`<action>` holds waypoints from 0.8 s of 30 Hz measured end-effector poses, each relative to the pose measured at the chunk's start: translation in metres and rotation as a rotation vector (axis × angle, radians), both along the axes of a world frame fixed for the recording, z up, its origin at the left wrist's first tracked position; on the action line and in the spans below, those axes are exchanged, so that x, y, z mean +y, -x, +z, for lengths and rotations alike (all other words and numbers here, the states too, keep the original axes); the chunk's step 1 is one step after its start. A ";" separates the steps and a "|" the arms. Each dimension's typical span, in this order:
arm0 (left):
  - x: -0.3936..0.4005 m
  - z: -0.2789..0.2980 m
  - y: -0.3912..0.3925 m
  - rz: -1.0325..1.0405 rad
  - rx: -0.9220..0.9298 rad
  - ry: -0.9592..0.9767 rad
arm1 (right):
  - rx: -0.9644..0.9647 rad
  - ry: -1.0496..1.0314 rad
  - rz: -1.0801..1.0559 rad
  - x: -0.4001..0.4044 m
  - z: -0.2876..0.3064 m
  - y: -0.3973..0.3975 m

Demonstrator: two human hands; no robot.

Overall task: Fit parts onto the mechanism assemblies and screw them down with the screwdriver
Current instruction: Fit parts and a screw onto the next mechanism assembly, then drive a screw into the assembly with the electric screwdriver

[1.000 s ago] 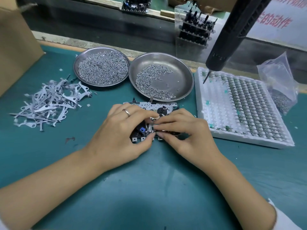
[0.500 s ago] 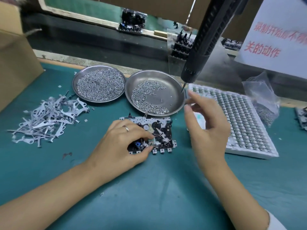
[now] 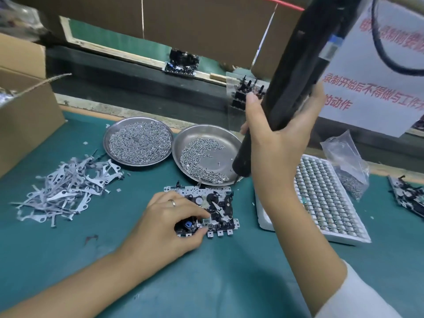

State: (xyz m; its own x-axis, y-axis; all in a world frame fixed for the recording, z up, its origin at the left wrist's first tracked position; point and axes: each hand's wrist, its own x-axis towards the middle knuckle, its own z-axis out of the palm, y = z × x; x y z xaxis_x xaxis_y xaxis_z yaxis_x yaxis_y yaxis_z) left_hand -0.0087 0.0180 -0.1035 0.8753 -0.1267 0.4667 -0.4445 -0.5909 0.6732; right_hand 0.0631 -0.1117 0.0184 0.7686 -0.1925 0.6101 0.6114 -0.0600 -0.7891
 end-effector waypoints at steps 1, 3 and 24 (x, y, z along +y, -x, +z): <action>0.000 0.001 0.000 0.000 0.002 0.004 | -0.004 -0.030 0.041 0.001 -0.003 0.006; 0.000 0.002 -0.001 0.007 0.005 0.003 | -0.015 -0.098 0.128 0.002 -0.013 0.016; 0.001 0.002 0.002 0.016 0.032 0.001 | 0.022 -0.237 0.262 0.014 -0.045 0.040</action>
